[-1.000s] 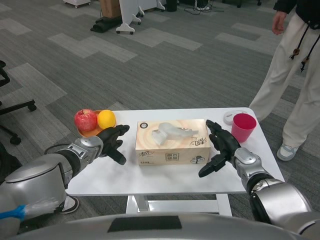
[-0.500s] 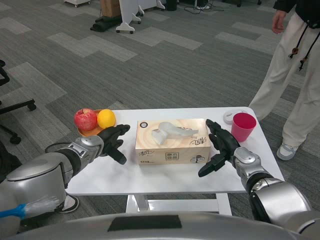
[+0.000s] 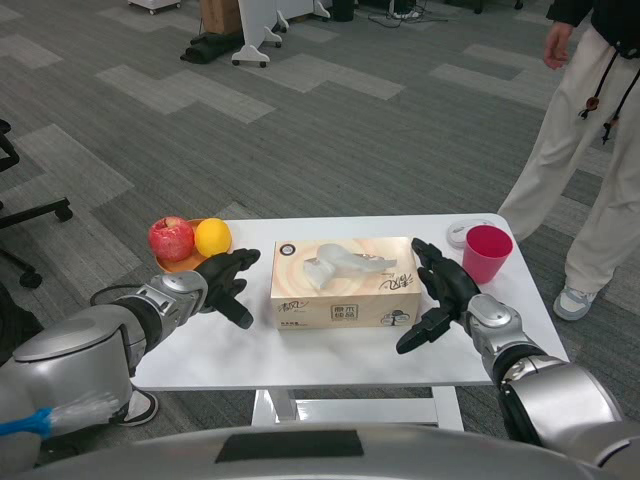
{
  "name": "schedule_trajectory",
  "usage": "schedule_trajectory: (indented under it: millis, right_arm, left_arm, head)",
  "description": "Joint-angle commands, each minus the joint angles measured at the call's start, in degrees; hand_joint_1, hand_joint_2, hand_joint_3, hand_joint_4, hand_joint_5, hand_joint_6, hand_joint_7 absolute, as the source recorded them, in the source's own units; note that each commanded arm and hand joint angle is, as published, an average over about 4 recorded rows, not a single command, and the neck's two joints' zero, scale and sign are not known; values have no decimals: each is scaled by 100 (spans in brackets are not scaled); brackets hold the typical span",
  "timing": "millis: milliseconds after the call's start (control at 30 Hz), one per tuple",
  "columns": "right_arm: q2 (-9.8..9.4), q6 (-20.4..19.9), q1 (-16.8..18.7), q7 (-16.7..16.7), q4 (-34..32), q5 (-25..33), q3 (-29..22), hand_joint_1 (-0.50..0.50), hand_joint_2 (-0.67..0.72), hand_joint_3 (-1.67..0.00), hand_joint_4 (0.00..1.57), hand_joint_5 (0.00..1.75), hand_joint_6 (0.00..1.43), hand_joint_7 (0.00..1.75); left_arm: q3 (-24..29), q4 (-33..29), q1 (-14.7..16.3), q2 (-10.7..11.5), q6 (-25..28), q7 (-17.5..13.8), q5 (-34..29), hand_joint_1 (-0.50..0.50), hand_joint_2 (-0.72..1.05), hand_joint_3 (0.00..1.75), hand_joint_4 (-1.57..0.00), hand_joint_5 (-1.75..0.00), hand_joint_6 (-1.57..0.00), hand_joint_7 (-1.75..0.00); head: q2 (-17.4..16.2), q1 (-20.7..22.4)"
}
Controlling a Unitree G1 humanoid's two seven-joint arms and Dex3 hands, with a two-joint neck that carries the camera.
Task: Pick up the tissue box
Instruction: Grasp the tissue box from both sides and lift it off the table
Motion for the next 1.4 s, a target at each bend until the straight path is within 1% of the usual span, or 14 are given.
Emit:
schedule_trajectory:
  millis: [33,200,533,600,733,833,1033,1100,1267,1400]
  right_arm:
    - [39,-14,-174,-23,14,-9,13,-25,22,-8,0,10,0,0]
    - [43,-14,-190,-23,27,-15,20,-25,22,-10,0,10,0,0]
    - [74,-14,-201,-23,23,-29,55,-25,22,-8,0,10,0,0]
    - [76,-14,-207,-23,23,-42,55,-25,22,-12,0,10,0,0]
    - [78,-14,-227,-25,23,-70,55,-25,22,-10,0,10,0,0]
    - [85,-14,-240,-27,27,-88,59,-25,22,-16,0,10,0,0]
    - [85,-14,-262,-25,34,-97,108,-25,22,-14,0,10,0,0]
    - [85,-14,-262,-27,38,-97,123,-25,22,-10,0,10,0,0]
    - [96,-14,-262,-23,40,-105,178,-25,22,-14,0,10,0,0]
    - [118,-14,-262,-25,40,-105,253,-25,22,-8,0,10,0,0]
  left_arm:
    - [-16,18,-136,55,26,54,-38,50,105,26,0,-10,0,0]
    - [-16,9,-136,49,17,54,-115,50,105,26,0,-10,0,0]
    - [-16,-98,-153,20,26,62,-339,50,105,26,0,-10,0,0]
    - [-47,-114,-158,2,26,69,-388,50,105,26,0,-10,0,0]
    - [-128,-138,-169,-15,26,80,-462,50,105,26,0,-10,0,0]
    - [-161,-156,-175,-22,26,97,-469,50,105,26,0,-10,0,0]
    - [-222,-164,-197,-42,26,133,-491,50,105,26,0,-10,0,0]
    - [-258,-164,-202,-50,26,139,-533,50,105,26,0,-10,0,0]
    - [-299,-180,-204,-68,26,141,-574,50,105,26,0,-10,0,0]
    - [-306,-226,-199,-79,23,141,-574,50,105,26,0,-10,0,0]
  head:
    - [0,23]
    - [-8,42]
    - [-8,46]
    - [-6,56]
    - [-4,76]
    - [-3,83]
    - [-1,96]
    - [3,106]
    - [25,104]
    - [16,85]
